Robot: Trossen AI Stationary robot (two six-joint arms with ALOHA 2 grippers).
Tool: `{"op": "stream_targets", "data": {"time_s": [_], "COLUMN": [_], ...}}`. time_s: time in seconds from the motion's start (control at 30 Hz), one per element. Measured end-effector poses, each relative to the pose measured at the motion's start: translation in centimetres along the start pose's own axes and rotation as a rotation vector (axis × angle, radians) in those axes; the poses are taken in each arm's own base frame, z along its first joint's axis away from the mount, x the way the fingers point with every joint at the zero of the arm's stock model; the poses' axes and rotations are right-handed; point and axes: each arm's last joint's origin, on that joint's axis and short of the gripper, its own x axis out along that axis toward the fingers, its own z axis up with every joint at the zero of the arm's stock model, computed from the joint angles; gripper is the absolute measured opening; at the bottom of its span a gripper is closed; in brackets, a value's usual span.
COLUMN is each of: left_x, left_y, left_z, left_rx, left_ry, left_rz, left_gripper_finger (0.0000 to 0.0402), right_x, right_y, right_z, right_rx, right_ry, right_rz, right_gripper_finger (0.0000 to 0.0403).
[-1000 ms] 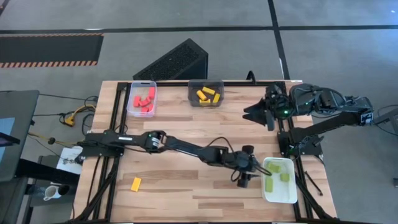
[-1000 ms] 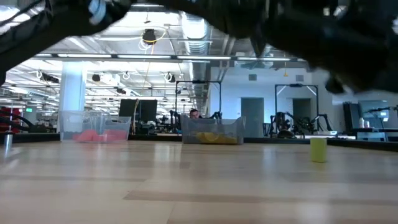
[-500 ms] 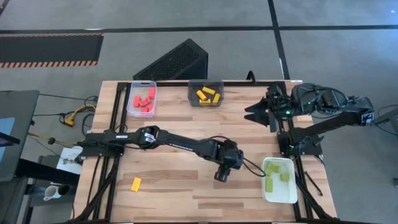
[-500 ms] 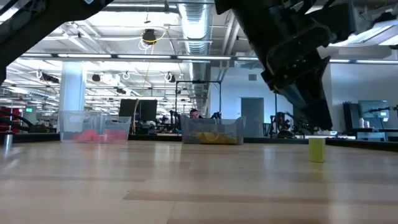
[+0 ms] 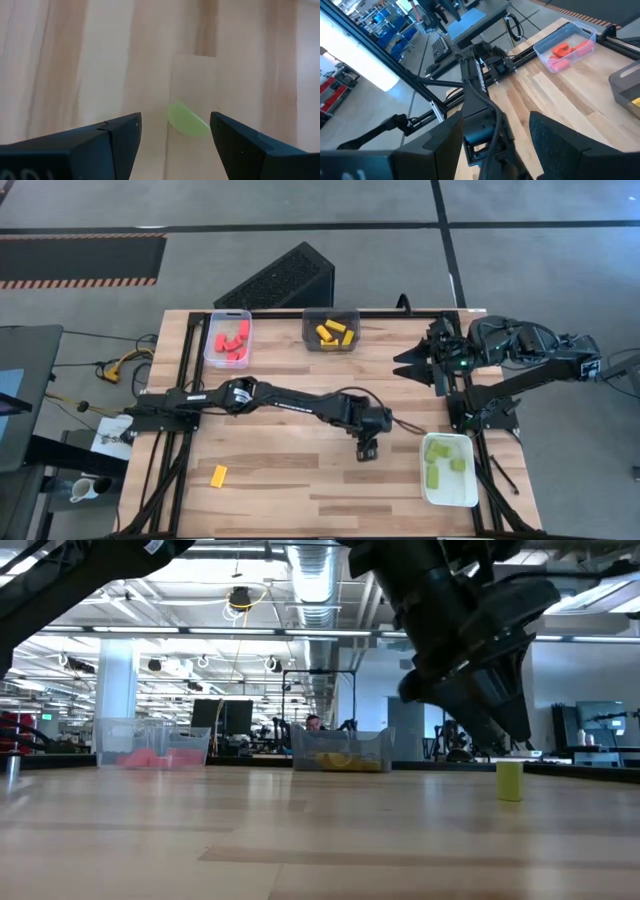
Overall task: Sort & place blocks by color
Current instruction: Put the green block into the white bin
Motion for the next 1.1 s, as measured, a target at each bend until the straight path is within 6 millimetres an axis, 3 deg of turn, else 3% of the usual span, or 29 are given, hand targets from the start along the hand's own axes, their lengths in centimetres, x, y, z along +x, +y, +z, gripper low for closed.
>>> {"op": "stream_targets", "data": {"time_s": [0.17, 0.47, 0.8, 1.1], "left_x": [0.0, 0.0, -0.1, 3.0], "left_y": [0.3, -0.8, -1.5, -1.6], "left_z": [0.1, 0.3, 0.1, -1.5], "left_rx": [-0.228, -0.424, -0.471, -0.478], "left_ry": [0.004, -0.050, -0.085, -0.032], "left_rz": [-0.013, -0.007, 0.063, 0.102], "left_gripper_finger": [0.0220, 0.0220, 0.0220, 0.0219], "right_x": [0.0, 0.0, 0.0, 0.0], "right_y": [0.0, 0.0, 0.0, 0.0], "right_z": [0.0, 0.0, 0.0, 0.0], "right_rx": [0.000, -0.002, -0.003, 0.001], "right_ry": [0.000, 0.003, 0.003, 0.002], "right_rz": [-0.001, -0.002, -0.002, 0.000], "right_gripper_finger": [0.0249, 0.0249, 0.0249, 0.0249]}}
